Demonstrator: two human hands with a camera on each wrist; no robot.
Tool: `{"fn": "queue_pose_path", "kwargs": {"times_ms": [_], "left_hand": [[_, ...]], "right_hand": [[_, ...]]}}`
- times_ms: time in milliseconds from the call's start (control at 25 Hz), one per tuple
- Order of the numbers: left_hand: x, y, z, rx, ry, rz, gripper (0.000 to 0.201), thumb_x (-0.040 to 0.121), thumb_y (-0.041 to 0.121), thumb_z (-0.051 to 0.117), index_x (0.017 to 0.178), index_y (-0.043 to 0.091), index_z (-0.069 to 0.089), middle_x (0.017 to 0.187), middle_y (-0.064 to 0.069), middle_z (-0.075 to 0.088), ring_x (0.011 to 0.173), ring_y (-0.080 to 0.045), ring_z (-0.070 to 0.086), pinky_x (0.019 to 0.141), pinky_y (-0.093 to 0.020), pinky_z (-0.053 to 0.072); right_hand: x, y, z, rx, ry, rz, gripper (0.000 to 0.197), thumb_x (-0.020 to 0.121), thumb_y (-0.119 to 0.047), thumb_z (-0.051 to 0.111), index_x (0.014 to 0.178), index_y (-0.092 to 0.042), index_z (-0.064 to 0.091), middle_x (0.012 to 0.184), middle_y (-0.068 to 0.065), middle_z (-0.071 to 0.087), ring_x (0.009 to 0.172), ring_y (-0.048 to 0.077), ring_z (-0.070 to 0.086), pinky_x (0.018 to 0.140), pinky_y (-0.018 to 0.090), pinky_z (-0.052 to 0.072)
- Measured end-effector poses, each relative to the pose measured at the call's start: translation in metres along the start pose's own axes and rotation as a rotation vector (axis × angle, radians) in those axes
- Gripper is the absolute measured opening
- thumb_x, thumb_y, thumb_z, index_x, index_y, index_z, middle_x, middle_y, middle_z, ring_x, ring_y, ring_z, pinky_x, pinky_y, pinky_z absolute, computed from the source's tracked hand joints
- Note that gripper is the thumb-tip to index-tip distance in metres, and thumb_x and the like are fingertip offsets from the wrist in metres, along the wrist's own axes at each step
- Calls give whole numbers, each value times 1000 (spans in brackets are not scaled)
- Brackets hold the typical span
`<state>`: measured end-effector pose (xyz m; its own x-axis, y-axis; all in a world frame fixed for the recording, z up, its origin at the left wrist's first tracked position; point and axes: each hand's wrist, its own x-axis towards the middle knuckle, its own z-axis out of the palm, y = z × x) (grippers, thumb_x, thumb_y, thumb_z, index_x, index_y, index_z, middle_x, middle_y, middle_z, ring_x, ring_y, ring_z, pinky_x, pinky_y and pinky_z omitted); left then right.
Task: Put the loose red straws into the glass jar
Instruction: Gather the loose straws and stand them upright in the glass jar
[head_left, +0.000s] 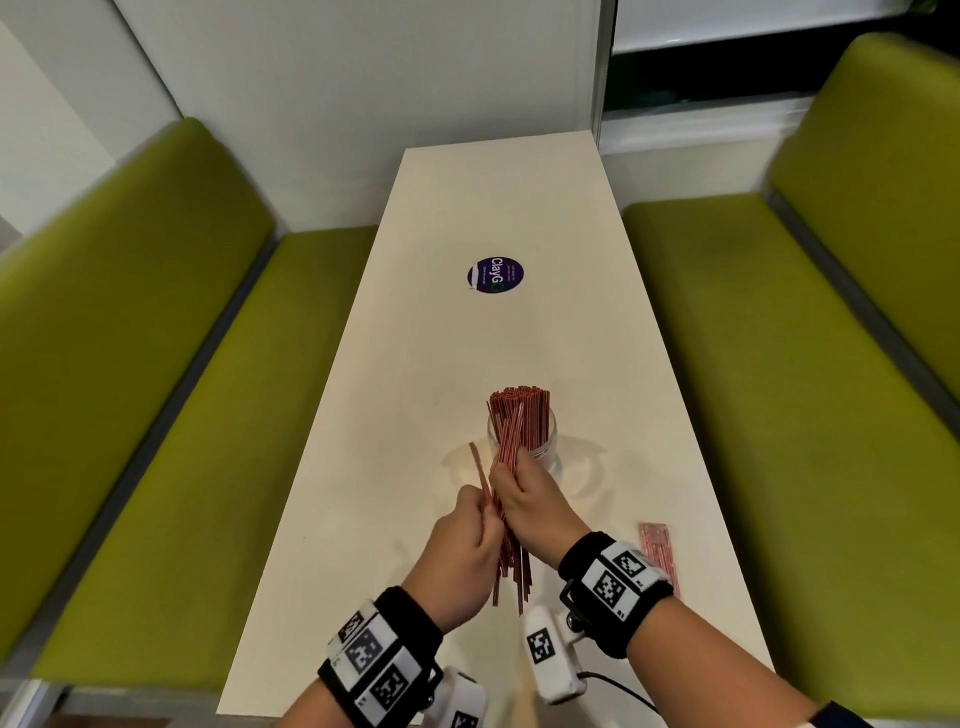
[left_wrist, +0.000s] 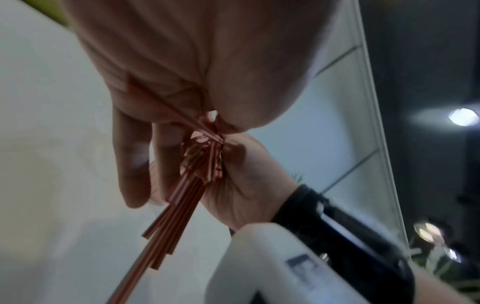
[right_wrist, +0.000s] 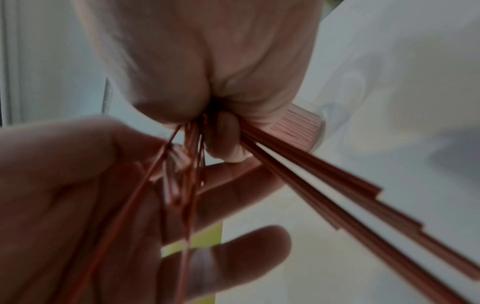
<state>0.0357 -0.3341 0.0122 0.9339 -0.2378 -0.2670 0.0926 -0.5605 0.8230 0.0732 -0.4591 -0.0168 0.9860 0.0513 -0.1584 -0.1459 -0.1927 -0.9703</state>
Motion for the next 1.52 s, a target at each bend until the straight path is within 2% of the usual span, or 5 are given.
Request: {"fn": "queue_pose_path", "kwargs": {"times_ms": [120,760,1000,1160,1520], "left_hand": [[3,5,-1,171,-31,74,19,105,26,30,118,19,42,72,-1,60,53,-9,52,47,-18,40],[6,27,12,641,-54,210,40,99,7,38,138,4,31,81,-2,52,62,-18,43,58,-27,31],[7,28,9,243,-16,228,15,105,26,33,110,19,45,68,3,59,52,-7,54,48,-19,38],[15,15,7,-18,83,103,25,97,38,56,86,15,56,71,-2,70,62,-10,66,66,-32,57],[14,-14,22,-136,-333,-20,42,86,49,65,117,21,58,92,7,64,74,-5,60,69,-23,48]], "right_hand": [[0,1,5,86,67,48,20,99,-14,44,79,-15,41,72,1,40,65,11,39,63,28,36],[0,-3,0,515,241,33,40,90,-54,62,106,-18,72,90,-1,72,82,11,64,79,32,53],[0,-4,-10,361,251,7,33,94,-43,62,96,-11,71,84,20,70,75,19,61,76,45,54],[2,-8,-14,379,412,32,33,101,-33,55,77,-12,57,55,-2,53,50,14,48,55,33,43],[1,-20,-29,465,444,-26,34,105,-28,48,76,-11,47,54,-3,43,45,7,40,46,18,38]]}}
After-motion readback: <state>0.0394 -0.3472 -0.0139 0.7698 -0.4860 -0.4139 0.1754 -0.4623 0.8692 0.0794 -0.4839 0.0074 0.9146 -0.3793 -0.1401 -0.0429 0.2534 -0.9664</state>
